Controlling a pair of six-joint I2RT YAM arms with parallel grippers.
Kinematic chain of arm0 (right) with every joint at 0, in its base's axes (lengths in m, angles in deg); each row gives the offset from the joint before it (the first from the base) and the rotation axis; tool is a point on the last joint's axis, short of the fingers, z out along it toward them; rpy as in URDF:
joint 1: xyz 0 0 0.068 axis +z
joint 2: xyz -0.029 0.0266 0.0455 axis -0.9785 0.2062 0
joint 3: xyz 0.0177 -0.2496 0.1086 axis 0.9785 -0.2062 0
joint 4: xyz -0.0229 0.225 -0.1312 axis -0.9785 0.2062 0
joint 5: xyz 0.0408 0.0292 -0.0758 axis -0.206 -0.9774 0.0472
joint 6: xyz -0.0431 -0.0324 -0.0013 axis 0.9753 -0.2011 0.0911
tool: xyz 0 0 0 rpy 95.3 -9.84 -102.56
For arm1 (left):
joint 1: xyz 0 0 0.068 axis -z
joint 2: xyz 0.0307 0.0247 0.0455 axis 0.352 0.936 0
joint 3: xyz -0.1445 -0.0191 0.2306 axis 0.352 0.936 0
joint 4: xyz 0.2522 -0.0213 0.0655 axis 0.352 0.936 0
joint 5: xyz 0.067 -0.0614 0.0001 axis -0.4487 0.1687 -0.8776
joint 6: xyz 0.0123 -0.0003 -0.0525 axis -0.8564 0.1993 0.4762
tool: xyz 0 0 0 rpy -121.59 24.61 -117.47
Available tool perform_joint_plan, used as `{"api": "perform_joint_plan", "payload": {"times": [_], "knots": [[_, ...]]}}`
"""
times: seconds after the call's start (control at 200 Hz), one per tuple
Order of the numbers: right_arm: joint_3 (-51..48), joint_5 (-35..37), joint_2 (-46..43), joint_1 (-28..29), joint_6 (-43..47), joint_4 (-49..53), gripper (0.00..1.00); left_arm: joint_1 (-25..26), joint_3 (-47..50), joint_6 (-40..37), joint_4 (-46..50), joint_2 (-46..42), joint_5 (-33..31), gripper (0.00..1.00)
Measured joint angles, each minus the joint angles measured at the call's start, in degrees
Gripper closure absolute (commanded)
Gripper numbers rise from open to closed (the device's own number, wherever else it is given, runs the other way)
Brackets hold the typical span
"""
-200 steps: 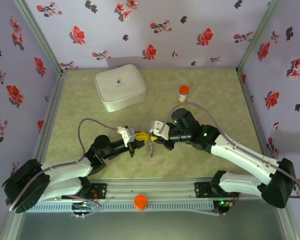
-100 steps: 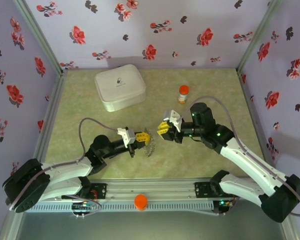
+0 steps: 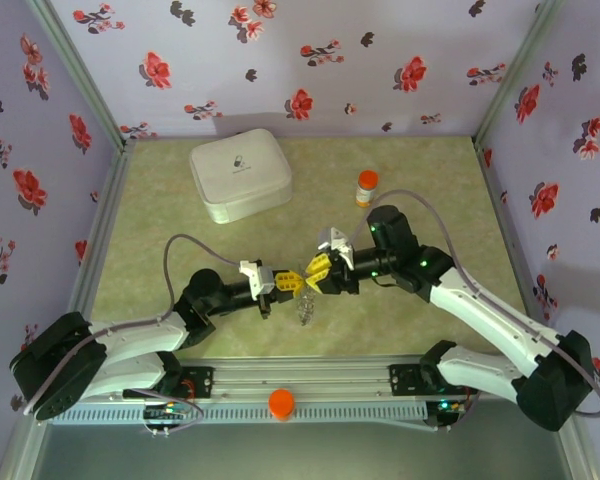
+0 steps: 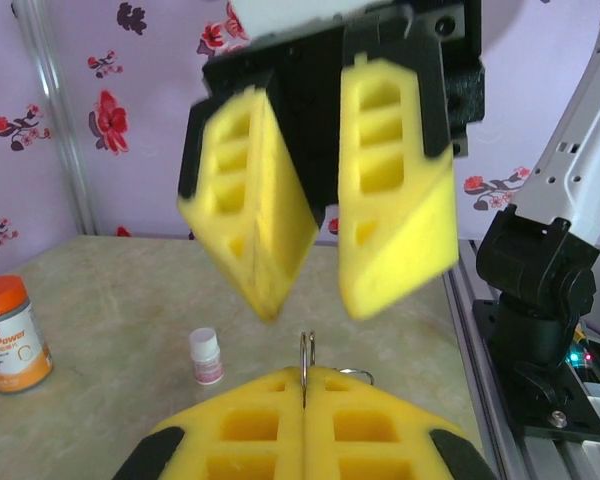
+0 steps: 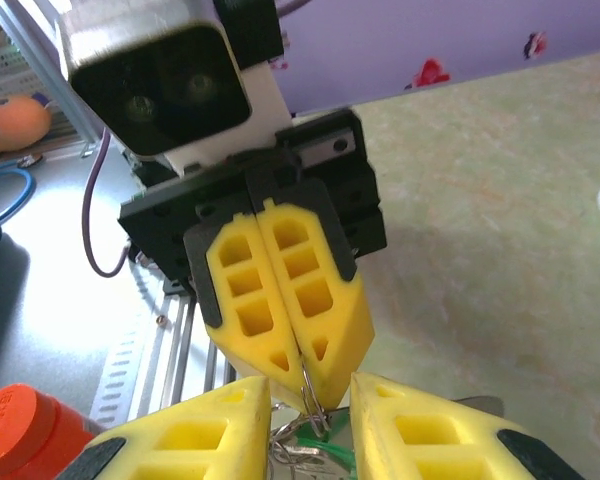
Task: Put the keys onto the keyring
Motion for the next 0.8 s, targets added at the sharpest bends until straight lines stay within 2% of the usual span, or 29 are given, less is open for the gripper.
{"api": "perform_joint_plan", "payload": {"times": [0.13,0.335,0.37,0.405,0.485,0.8], "knots": [[0.0,0.5,1.5,0.8,1.2,1.6,0.82,0.0,0.0,0.0,-0.5,0.1,0.4,1.00],[0.4,0.9,1.8,0.8,2.3,2.5,1.00,0.0,0.0,0.2,-0.6,0.0,0.8,1.00],[0.5,1.0,1.8,0.8,2.4,2.6,1.00,0.0,0.0,0.2,-0.7,0.1,0.8,0.84],[0.5,1.1,1.8,0.8,2.3,2.6,1.00,0.0,0.0,0.3,-0.6,0.0,0.8,0.74],[1.1,2.2,1.8,0.8,2.6,3.6,1.00,0.2,-0.1,0.2,0.3,-0.5,0.5,0.69],[13.7,16.6,4.2,7.0,12.8,20.5,1.00,0.3,-9.5,-6.6,29.4,-12.3,-4.1,0.74]]}}
